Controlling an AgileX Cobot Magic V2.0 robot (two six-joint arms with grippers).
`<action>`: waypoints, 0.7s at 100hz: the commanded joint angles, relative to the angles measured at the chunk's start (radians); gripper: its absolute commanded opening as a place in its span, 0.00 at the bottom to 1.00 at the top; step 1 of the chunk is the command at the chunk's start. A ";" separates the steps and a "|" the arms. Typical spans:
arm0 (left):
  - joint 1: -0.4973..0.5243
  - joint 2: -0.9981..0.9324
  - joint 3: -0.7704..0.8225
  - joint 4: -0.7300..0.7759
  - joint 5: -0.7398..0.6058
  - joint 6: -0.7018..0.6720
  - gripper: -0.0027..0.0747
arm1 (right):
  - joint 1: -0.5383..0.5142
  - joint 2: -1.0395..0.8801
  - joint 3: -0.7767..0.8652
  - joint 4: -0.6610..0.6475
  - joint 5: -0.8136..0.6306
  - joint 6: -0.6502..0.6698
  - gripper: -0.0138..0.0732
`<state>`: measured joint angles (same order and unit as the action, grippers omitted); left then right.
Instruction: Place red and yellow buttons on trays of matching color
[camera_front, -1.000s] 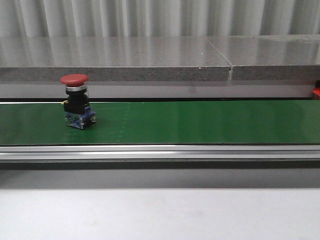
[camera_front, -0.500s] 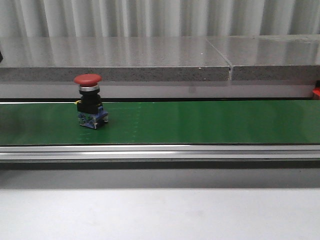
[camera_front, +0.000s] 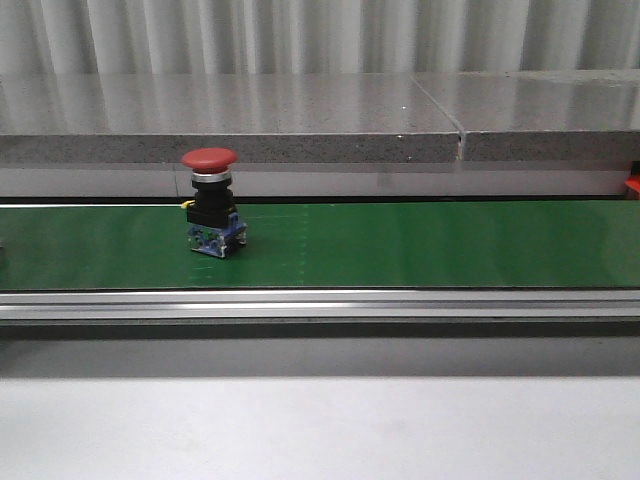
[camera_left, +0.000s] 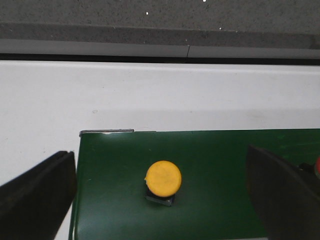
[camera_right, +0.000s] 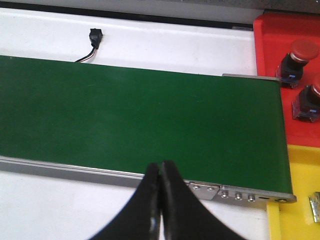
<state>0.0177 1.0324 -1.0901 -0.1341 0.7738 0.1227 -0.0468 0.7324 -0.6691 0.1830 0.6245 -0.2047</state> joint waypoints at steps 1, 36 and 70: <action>-0.006 -0.131 0.068 -0.023 -0.093 -0.003 0.89 | 0.000 -0.003 -0.033 -0.001 -0.056 -0.004 0.08; -0.006 -0.556 0.410 -0.025 -0.107 -0.003 0.79 | 0.000 -0.003 -0.033 -0.001 -0.056 -0.004 0.08; -0.006 -0.742 0.525 -0.032 -0.101 -0.003 0.01 | 0.000 -0.003 -0.033 -0.001 -0.067 -0.004 0.08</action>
<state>0.0177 0.2919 -0.5442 -0.1440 0.7452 0.1227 -0.0468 0.7324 -0.6691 0.1830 0.6245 -0.2047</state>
